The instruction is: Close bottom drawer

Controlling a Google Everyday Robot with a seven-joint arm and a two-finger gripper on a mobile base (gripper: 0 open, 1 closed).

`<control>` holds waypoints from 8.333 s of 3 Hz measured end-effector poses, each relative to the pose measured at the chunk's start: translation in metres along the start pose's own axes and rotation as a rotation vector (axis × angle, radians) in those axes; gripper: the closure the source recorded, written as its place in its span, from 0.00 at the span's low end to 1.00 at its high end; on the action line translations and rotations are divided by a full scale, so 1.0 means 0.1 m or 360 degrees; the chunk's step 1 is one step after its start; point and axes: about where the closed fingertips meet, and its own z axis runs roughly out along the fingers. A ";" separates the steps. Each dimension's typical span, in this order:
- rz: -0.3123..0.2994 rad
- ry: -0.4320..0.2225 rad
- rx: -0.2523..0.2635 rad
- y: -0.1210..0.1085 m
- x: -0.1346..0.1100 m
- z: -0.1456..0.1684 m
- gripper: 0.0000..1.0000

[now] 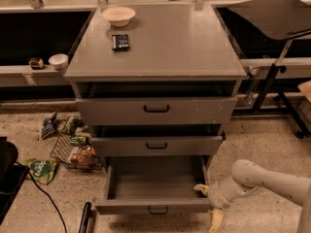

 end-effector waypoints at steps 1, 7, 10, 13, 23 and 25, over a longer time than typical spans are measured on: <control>-0.0017 -0.0154 -0.0043 -0.14 0.07 0.53 0.19; 0.0056 -0.0226 -0.0105 -0.36 0.45 1.81 1.00; 0.0005 -0.0130 0.0032 -0.67 0.58 1.85 0.35; -0.0012 -0.0139 0.0042 -0.77 0.66 1.83 0.00; -0.0223 -0.0125 0.0424 -1.78 0.89 1.42 0.35; -0.0222 -0.0206 0.0479 -1.97 1.00 1.28 0.00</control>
Offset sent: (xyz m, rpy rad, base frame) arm 0.0134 0.0570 -0.1339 0.2941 0.0915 0.0076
